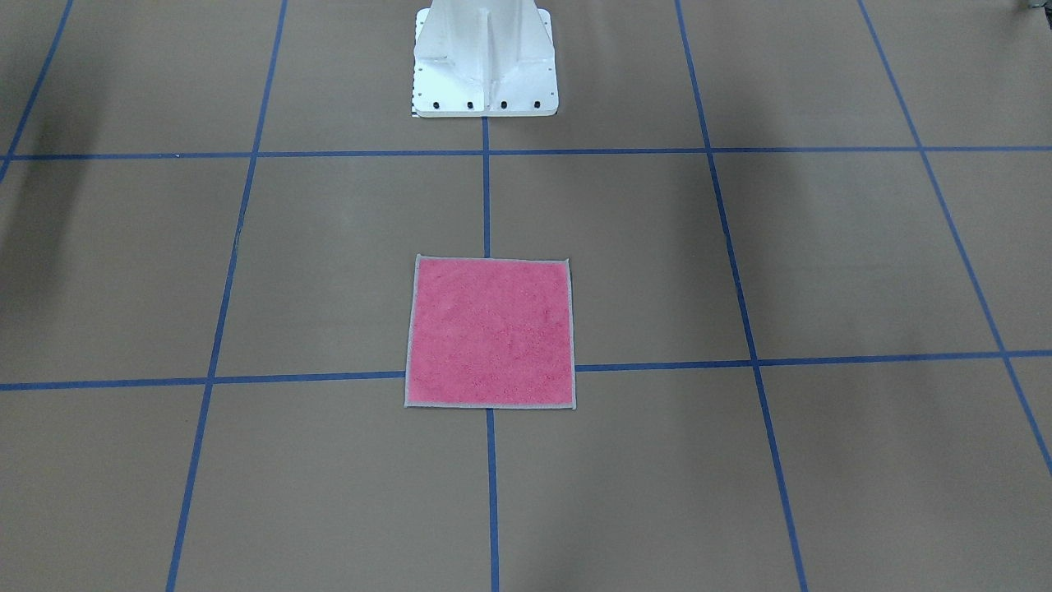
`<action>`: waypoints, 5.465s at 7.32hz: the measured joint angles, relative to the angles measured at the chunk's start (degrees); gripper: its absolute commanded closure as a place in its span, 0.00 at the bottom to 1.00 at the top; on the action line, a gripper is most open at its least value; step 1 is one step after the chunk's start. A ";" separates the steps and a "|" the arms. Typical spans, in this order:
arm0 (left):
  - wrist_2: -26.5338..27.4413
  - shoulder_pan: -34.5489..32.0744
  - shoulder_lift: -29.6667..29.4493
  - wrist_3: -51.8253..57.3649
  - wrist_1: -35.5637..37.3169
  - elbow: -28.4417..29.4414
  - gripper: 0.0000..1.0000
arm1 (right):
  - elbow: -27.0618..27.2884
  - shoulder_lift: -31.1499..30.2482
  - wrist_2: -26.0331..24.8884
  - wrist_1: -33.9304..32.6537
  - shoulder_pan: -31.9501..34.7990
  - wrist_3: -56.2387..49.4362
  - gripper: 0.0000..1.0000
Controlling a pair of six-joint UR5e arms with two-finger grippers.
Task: Fold towel twice with both arms
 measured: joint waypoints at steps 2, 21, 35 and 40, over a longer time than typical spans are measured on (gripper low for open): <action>-0.03 0.23 -1.60 0.13 -2.05 0.17 0.00 | -0.02 -0.16 0.51 1.42 0.00 0.11 0.00; 8.90 42.32 -23.73 -97.57 -36.63 2.63 0.00 | 4.13 28.92 -26.59 19.00 -51.26 117.92 0.05; 24.27 56.58 -33.32 -115.00 -56.53 19.52 0.39 | 2.87 37.10 -45.66 18.64 -64.96 129.93 0.09; 24.44 58.41 -33.22 -114.89 -56.29 19.38 0.55 | 2.88 37.06 -45.62 18.58 -64.95 129.92 0.09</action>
